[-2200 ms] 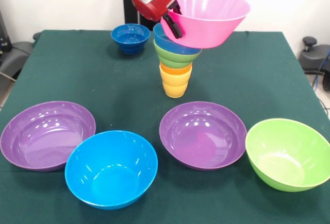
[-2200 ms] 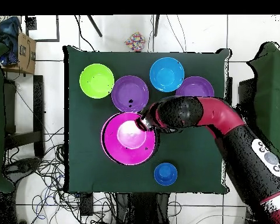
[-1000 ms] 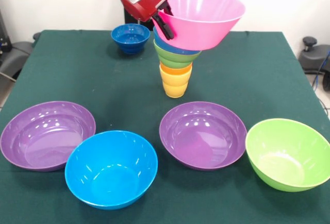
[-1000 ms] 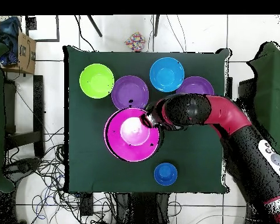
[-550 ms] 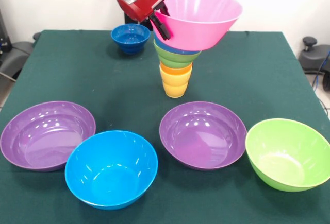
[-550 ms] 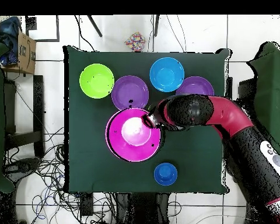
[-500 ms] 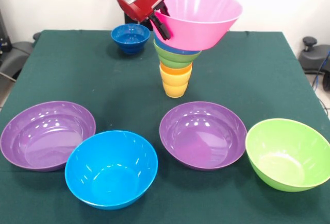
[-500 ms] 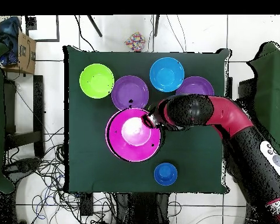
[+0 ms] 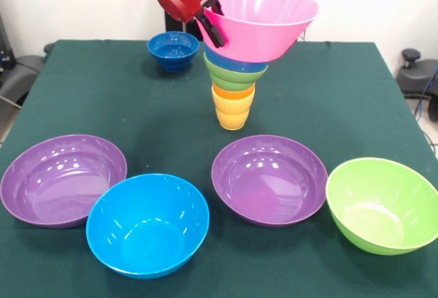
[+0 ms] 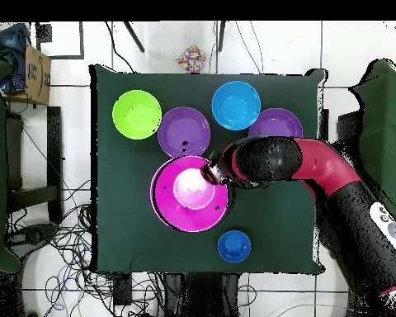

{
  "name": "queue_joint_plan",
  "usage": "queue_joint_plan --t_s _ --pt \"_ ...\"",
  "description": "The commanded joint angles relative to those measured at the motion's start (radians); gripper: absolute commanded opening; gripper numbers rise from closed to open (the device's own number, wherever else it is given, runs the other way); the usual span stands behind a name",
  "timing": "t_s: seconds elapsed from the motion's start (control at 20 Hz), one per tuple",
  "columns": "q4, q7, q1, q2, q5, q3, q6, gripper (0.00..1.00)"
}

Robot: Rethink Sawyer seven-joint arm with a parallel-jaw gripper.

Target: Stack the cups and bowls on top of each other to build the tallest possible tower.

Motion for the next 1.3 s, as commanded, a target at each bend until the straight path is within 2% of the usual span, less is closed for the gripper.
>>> queue_joint_plan --t_s 0.05,1.3 --pt "0.044 0.011 0.003 -0.02 -0.009 -0.037 0.029 0.0" --pt "0.052 -0.017 -0.023 0.02 -0.04 -0.053 -0.011 0.0"
